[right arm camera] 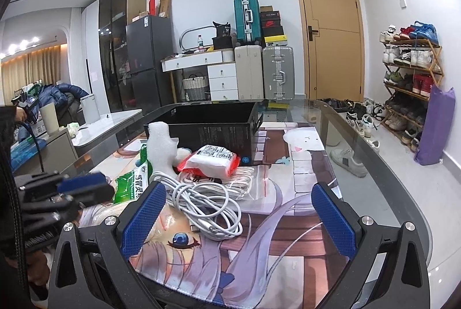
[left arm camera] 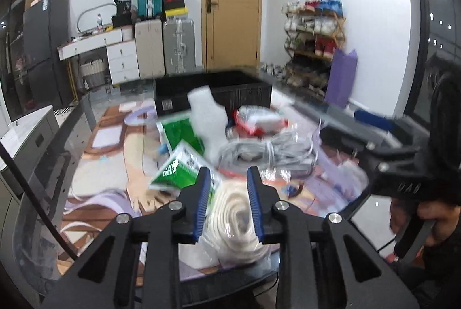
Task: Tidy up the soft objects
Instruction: 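Lift the rope bag with the left tool while the right tool grasps the white cable coil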
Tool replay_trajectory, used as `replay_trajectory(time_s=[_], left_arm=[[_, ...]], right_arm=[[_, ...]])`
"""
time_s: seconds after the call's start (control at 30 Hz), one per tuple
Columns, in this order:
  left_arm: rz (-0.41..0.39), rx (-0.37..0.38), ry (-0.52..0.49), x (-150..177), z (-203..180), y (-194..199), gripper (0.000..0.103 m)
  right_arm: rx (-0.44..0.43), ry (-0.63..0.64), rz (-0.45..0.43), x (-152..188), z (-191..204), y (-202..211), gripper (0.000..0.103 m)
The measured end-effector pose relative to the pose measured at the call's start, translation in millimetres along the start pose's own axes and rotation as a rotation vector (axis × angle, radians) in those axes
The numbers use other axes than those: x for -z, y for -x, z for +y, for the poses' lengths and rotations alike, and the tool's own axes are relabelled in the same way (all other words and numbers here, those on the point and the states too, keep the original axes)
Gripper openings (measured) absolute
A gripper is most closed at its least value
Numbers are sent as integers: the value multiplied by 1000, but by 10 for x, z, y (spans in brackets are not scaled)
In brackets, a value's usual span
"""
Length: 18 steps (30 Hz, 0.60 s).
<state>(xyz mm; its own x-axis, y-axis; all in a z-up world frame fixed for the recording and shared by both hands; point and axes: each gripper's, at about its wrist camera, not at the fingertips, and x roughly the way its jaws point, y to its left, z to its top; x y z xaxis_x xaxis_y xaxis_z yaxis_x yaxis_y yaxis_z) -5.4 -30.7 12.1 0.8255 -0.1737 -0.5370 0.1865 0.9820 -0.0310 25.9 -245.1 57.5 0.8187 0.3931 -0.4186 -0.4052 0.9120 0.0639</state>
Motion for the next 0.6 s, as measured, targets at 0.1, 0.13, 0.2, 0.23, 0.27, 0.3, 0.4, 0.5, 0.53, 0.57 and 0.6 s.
replay_trajectory(time_s=[0.1, 0.13, 0.2, 0.23, 0.27, 0.3, 0.4, 0.5, 0.53, 0.57, 0.6], left_arm=[[41, 23, -18, 54, -55, -58, 41], [46, 23, -23, 64, -68, -59, 61], [46, 34, -49, 102, -116, -66, 72], [48, 30, -61, 115, -144, -86, 75], [61, 28, -63, 127, -152, -122, 77], [75, 26, -64, 140, -162, -155, 77], [108, 18, -70, 187, -172, -253, 64], [108, 12, -93, 210, -225, -255, 37], [100, 10, -106, 206, -257, -231, 35], [95, 16, -109, 204, -270, -213, 34], [89, 27, -104, 194, -273, -189, 33]], right_arm=[[3, -4, 6, 5, -21, -18, 103], [5, -6, 7, 5, -21, -23, 103], [6, -6, 8, 3, -19, -25, 103], [6, -6, 7, 2, -19, -24, 103], [6, -5, 8, 2, -20, -27, 103], [6, -4, 9, 3, -20, -28, 103], [10, 6, 12, -1, -29, -35, 103], [13, 14, 15, 2, -30, -46, 103], [13, 15, 15, 4, -31, -49, 103], [12, 14, 14, 3, -32, -49, 102], [12, 13, 13, 3, -33, -50, 103]])
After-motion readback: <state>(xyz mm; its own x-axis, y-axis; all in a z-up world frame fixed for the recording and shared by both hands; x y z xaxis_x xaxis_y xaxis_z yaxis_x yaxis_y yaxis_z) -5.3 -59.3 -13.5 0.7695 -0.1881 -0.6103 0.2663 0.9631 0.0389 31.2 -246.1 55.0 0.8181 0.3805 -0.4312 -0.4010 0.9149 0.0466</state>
